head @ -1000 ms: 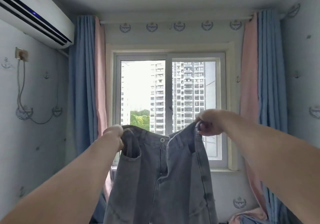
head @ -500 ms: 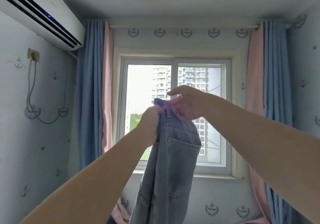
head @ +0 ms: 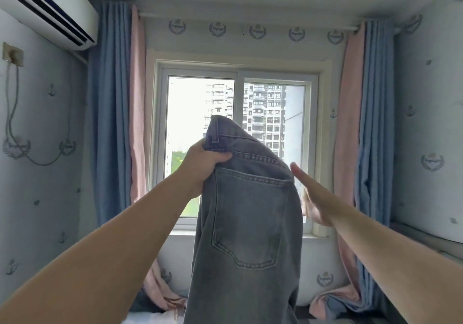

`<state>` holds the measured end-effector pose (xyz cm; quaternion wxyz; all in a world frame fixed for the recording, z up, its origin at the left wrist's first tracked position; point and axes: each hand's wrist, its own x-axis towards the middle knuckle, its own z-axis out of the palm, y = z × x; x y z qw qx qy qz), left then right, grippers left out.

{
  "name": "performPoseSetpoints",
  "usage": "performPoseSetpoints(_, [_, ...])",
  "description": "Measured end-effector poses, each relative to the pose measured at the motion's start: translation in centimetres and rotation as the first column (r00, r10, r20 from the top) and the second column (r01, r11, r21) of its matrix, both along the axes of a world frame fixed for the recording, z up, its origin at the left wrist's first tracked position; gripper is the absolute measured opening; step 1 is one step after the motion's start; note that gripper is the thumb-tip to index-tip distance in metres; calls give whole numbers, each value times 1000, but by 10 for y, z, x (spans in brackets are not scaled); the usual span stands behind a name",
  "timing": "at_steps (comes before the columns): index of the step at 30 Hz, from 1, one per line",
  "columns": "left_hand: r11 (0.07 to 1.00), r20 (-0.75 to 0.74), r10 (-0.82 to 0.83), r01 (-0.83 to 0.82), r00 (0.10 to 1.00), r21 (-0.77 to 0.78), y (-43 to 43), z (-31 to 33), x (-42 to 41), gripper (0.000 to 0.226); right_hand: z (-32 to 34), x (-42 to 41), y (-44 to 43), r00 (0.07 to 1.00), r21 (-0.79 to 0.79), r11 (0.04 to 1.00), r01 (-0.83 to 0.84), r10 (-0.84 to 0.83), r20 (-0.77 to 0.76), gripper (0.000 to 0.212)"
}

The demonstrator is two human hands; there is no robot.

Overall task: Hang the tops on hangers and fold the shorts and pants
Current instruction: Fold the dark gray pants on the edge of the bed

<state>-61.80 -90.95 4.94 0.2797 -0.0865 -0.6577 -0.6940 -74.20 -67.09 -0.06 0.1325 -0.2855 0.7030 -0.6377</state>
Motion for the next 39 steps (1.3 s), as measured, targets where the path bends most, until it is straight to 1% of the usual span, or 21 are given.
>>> performPoseSetpoints(1, [1000,8,-19,19,1000,1,1,5,0,32,-12,-3,5,964,-67,978,-197,206,168,111])
performPoseSetpoints(2, [999,24,-34,34,999,-4,3,9,2,33,-18,-2,8,916,-121,951,-284,306,259,113])
performPoseSetpoints(3, [999,42,-48,49,998,-17,4,11,2,35,-19,3,7,899,-144,945,-293,324,296,110])
performPoseSetpoints(4, [998,56,-63,65,996,-27,5,13,3,36,-15,9,4,913,-138,953,-270,299,279,101])
performPoseSetpoints(6, [996,69,-80,82,994,-24,6,15,8,39,-1,29,0,967,-108,976,-191,206,148,70])
performPoseSetpoints(7, [996,71,-81,82,994,-24,5,15,13,41,7,39,0,981,-123,981,-151,164,104,58])
performPoseSetpoints(9, [995,77,-80,84,994,-45,3,17,25,42,24,56,6,995,-195,978,-70,83,58,51])
performPoseSetpoints(12, [989,87,-36,48,996,-139,0,25,52,43,56,87,15,998,-281,959,48,-54,-15,46])
performPoseSetpoints(13, [984,79,-17,30,997,-175,0,29,61,44,67,98,18,988,-302,946,116,-140,-60,43])
performPoseSetpoints(15, [972,44,27,-17,999,-232,3,38,82,44,88,121,23,927,-309,915,260,-327,-186,34])
performPoseSetpoints(17, [960,-8,86,-85,996,-269,9,47,102,41,103,147,25,857,-297,891,343,-426,-289,25])
performPoseSetpoints(19, [957,-57,144,-154,988,-248,17,56,123,39,112,173,27,816,-324,866,381,-479,-322,21])
performPoseSetpoints(21, [960,-74,179,-190,981,-207,23,62,145,37,118,199,30,783,-354,843,405,-519,-342,18])
performPoseSetpoints(24, [965,-98,167,-184,981,-189,26,60,178,29,123,236,37,737,-373,823,429,-558,-383,14])
performPoseSetpoints(26, [967,-103,159,-176,982,-184,27,55,203,25,121,257,42,718,-376,819,433,-566,-406,20])
performPoseSetpoints(28, [967,-86,157,-171,984,-190,28,48,227,27,117,278,46,710,-366,824,433,-562,-424,21])
performPoseSetpoints(31, [963,-25,166,-168,986,-213,32,39,260,38,106,307,55,718,-354,830,431,-553,-424,22])
performPoseSetpoints(34, [965,41,169,-157,985,-212,37,37,290,43,101,331,61,722,-361,825,435,-559,-407,33])
performPoseSetpoints(37, [969,83,148,-128,985,-211,41,39,314,45,102,352,62,703,-361,815,453,-576,-417,24])
performPoseSetpoints(39, [973,95,128,-107,987,-206,42,40,328,42,103,358,60,686,-375,806,458,-589,-427,26])
